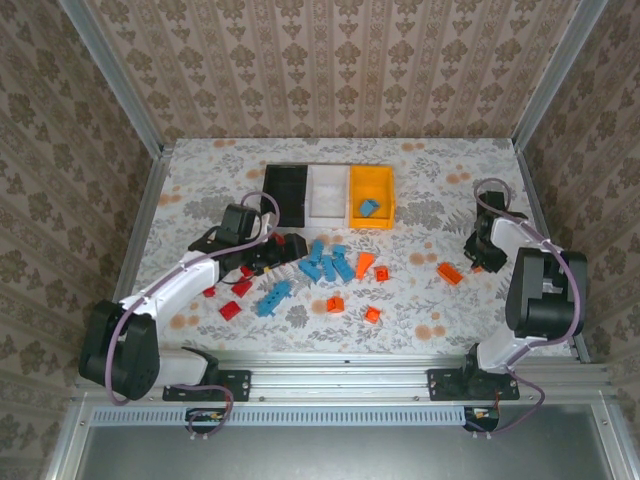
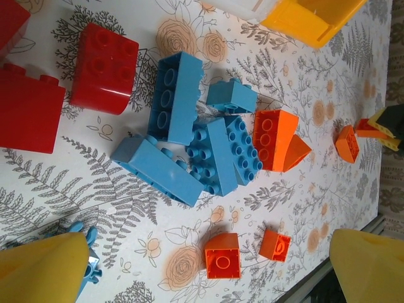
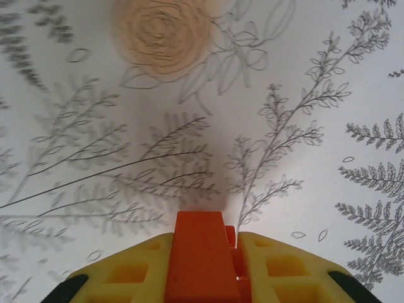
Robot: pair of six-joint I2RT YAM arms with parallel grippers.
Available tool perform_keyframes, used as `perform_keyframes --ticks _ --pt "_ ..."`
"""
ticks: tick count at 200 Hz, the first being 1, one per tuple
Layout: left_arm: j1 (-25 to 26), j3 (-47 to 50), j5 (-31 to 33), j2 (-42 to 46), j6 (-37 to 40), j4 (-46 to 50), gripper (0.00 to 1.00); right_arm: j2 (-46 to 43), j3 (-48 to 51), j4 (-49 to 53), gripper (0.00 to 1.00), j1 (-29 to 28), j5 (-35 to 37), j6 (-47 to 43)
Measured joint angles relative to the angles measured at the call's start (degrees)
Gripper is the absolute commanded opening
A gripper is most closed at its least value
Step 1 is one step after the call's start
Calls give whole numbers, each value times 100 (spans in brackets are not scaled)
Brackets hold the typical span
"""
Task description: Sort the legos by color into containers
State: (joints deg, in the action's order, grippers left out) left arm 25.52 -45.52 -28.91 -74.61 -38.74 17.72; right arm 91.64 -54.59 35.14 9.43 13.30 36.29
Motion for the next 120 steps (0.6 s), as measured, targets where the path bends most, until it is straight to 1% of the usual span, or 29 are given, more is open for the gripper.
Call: perform_keyframes --ticks 12,28,39,48,65,83,102,120 --pt "0 -9 42 39 0 70 100 -175 -48 24 23 -297 50 7" --pt "-81 -28 61 131 -2 179 100 -264 -428 129 23 -1008 127 20" --pt "-280 -35 48 225 -4 258 100 -184 -883 122 23 -1576 175 22" --pt "-544 -37 39 304 -31 317 100 -20 -1366 76 23 -2013 184 11" --pt "-1117 -33 -9 435 -140 337 100 542 -2371 -144 23 -2778 177 -76" --pt "-1556 -20 -57 597 -267 332 100 1303 -3303 -391 23 -3333 173 -308" --pt "-1694 -15 -131 780 -341 343 100 2210 -4253 -505 23 -3759 166 -568" --pt "-1694 -15 -203 940 -385 378 100 2903 -4935 -470 23 -3908 111 -713"
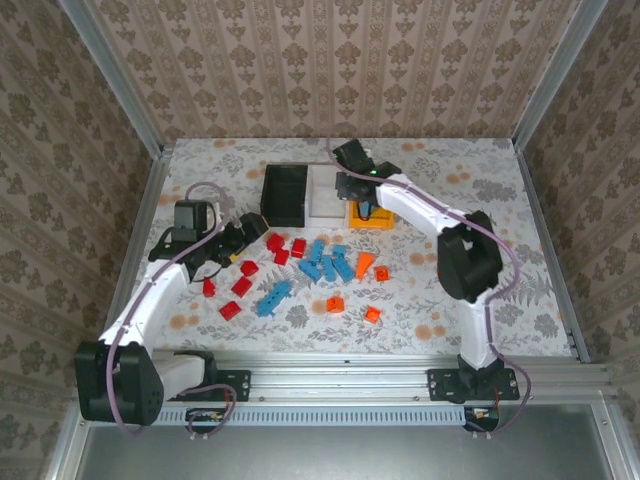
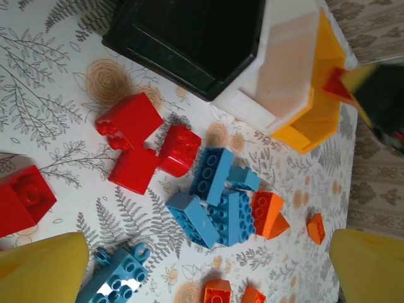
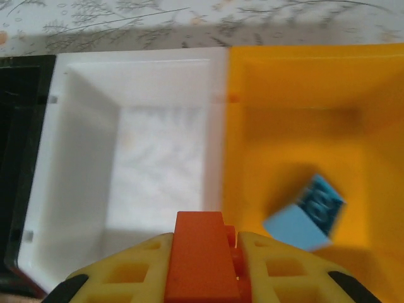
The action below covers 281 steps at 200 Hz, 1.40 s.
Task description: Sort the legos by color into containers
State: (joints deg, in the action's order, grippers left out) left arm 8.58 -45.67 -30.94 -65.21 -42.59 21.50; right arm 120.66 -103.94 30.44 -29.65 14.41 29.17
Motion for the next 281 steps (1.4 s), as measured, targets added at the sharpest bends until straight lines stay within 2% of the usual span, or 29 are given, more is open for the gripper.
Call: perform_keyframes --ticks 25,38,58,70,116,140,161,183,203,216,243,281 --pt "0 17 -76 192 -42 61 100 695 -704 83 23 31 -190 -195" --pt "0 52 -85 286 -68 107 100 903 -992 205 27 31 -282 -295" --pt "0 101 -92 361 -120 151 100 1078 -1344 378 51 15 -354 -437" --pt "0 107 -103 369 -142 160 100 1093 -1449 457 57 -31 -378 -527" --pt "79 107 -101 367 -229 153 100 951 -1335 527 60 -216 -442 -697" --pt "297 107 -63 354 -284 125 100 92 -358 378 61 -232 -413 -702" --pt "719 105 11 245 -297 28 100 -1189 903 210 74 -66 -358 -695" --pt "1268 105 52 -15 -345 -234 100 -2677 2310 219 83 511 -258 -557" --pt "1685 98 50 -389 -376 -501 100 -3532 3436 326 87 1169 -227 -328" --pt "1880 44 48 -680 -376 -573 100 -3799 4124 485 88 1379 -197 -120" --pt "2083 -144 -92 -1305 -422 -793 100 -4035 5248 975 88 1316 -188 354" --pt "2251 -306 -210 -1655 -529 -1043 100 -4389 5606 1362 91 1300 210 837"
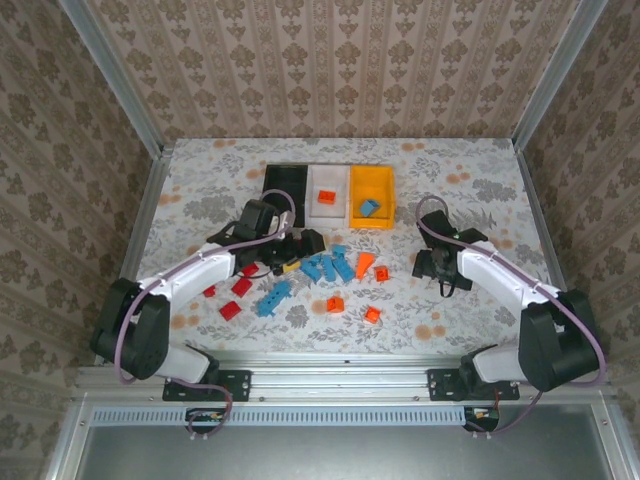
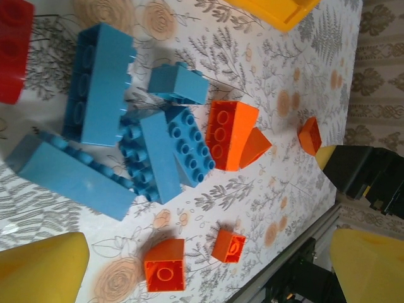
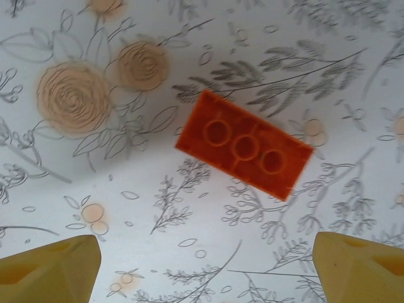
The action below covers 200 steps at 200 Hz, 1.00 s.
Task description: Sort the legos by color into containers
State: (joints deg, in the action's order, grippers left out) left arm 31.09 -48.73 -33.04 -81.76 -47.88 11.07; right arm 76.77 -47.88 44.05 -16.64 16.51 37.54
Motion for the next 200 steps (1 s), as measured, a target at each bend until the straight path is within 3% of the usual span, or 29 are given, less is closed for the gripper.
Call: perform_keyframes --ticks 32,85,153,171,200 --pt "44 -48 -24 13 -17 -96 100 120 0 0 91 50 433 66" --pt "44 -48 -17 133 -13 -24 100 662 90 -101 91 234 461 66" --pt "33 -48 2 243 7 28 100 1335 -190 -474 85 1362 334 -70" --pt "33 -48 4 243 9 28 100 1360 -190 -588 78 1574 166 -157" --pt "2 -48 2 243 11 31 100 1355 -98 -916 53 1639 -278 -175"
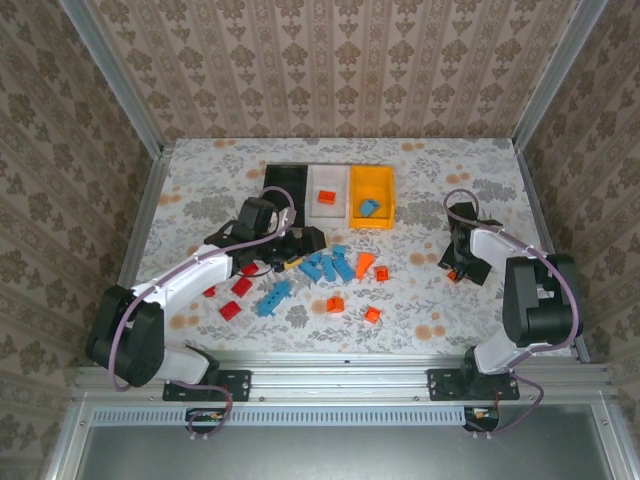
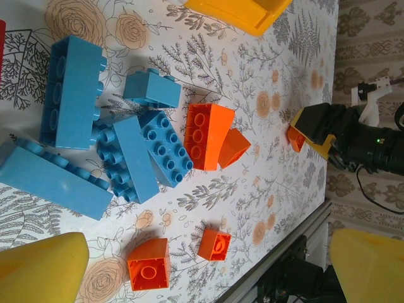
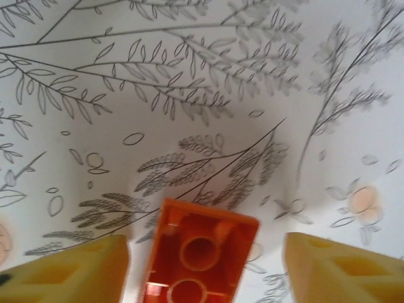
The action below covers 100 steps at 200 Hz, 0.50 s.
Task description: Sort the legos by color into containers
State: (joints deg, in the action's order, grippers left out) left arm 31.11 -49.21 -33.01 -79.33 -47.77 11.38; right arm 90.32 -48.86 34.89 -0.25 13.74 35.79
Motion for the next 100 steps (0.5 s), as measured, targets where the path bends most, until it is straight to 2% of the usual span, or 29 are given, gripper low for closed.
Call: perform_keyframes --ticks 27,68,100 --pt "-39 0 4 0 7 35 100 -11 153 -186 46 35 -407 63" --pt "-66 2 22 13 103 177 100 -160 219 -262 28 96 -686 149" --pt "-227 7 26 125 197 330 100 -299 197 -297 27 13 -715 177"
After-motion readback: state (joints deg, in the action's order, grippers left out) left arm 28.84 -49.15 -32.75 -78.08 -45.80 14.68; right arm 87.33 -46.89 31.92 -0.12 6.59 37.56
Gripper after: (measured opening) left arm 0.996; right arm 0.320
